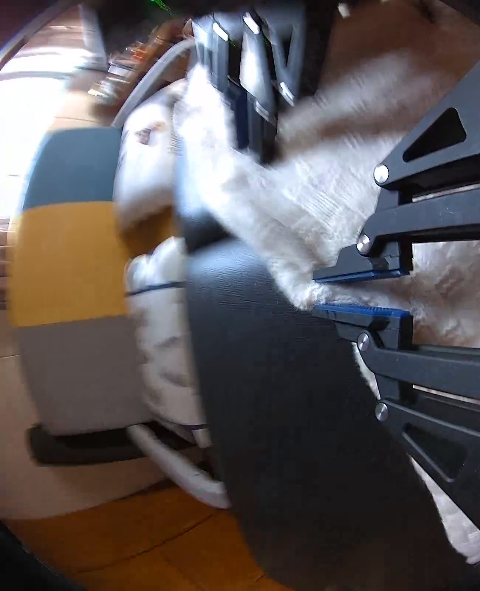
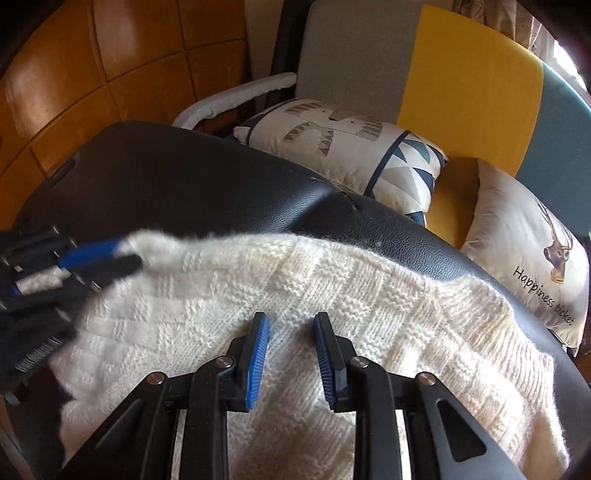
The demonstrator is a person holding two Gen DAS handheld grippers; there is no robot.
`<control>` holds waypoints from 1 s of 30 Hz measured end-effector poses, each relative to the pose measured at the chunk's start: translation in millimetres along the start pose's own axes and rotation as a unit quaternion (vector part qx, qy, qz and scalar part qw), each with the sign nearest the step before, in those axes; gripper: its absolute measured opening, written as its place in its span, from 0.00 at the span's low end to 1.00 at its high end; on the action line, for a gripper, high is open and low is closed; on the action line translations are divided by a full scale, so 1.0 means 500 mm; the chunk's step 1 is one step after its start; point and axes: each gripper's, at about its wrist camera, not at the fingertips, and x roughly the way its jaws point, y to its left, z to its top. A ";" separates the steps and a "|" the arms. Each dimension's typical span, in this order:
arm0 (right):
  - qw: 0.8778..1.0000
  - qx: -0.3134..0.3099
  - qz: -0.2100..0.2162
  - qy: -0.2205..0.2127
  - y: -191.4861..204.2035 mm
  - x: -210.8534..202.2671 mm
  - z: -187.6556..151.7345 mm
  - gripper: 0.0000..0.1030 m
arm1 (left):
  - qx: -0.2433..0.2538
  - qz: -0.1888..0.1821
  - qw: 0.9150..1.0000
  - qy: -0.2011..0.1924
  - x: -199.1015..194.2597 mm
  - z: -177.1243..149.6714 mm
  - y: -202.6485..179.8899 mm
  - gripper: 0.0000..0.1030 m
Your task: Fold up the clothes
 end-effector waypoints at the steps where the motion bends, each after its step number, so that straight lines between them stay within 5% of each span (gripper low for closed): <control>1: 1.000 0.002 -0.006 -0.001 0.000 0.003 0.002 0.24 | -0.002 0.010 1.000 -0.003 0.000 0.000 -0.001 0.15; 12: 0.999 0.045 0.002 0.013 -0.022 -0.007 0.012 0.24 | -0.108 0.096 0.990 -0.006 -0.170 -0.156 0.139 0.21; 18: 0.995 0.046 0.092 -0.003 0.033 -0.125 -0.087 0.24 | -0.174 0.140 0.975 -0.004 -0.280 -0.259 0.232 0.23; 23: 0.987 0.034 0.157 0.006 0.094 -0.210 -0.189 0.24 | -0.219 0.181 0.958 0.024 -0.292 -0.355 0.306 0.23; 27: 0.989 0.022 0.128 0.076 0.148 -0.180 -0.248 0.24 | -0.236 0.180 0.955 0.016 -0.277 -0.369 0.334 0.25; 30: 0.991 0.048 0.103 0.067 0.165 -0.169 -0.260 0.25 | -0.234 0.192 0.953 0.020 -0.274 -0.348 0.333 0.26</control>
